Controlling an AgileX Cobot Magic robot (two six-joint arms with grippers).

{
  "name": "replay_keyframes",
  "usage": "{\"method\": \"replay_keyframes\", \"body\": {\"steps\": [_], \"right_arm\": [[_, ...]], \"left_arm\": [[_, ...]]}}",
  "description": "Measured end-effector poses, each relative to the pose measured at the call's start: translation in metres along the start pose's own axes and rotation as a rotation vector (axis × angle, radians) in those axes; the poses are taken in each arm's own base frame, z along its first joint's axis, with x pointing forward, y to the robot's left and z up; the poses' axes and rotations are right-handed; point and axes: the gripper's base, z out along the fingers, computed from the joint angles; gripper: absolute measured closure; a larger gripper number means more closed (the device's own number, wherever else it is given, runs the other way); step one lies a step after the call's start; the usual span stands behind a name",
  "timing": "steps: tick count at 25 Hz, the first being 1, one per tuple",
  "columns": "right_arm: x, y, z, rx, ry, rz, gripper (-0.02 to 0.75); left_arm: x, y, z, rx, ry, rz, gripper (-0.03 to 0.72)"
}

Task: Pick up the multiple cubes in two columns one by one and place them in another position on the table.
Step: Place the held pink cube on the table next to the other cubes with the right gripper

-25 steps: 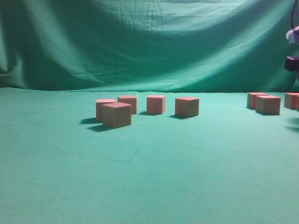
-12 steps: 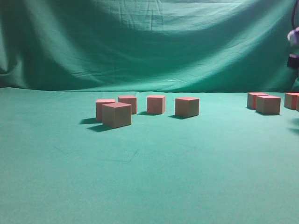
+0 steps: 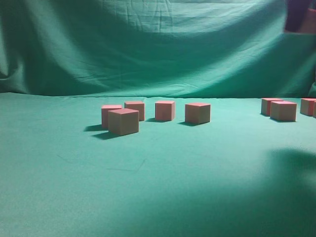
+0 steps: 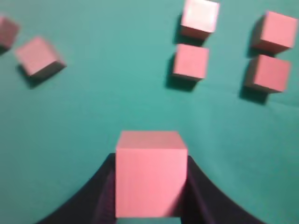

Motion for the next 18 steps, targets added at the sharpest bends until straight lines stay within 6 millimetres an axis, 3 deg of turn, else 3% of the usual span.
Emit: {"method": "replay_keyframes", "body": {"steps": [8, 12, 18], "right_arm": [[0.027, 0.108, -0.009, -0.124, 0.045, -0.396, 0.482], [0.035, 0.135, -0.005, -0.158, 0.029, -0.498, 0.482], [0.027, 0.148, 0.006, -0.164, 0.027, -0.602, 0.482]], "left_arm": [[0.0, 0.0, 0.0, 0.0, 0.0, 0.0, 0.688], [0.0, 0.0, 0.0, 0.0, 0.0, 0.0, 0.688], [0.0, 0.0, 0.0, 0.0, 0.0, 0.0, 0.688]]}}
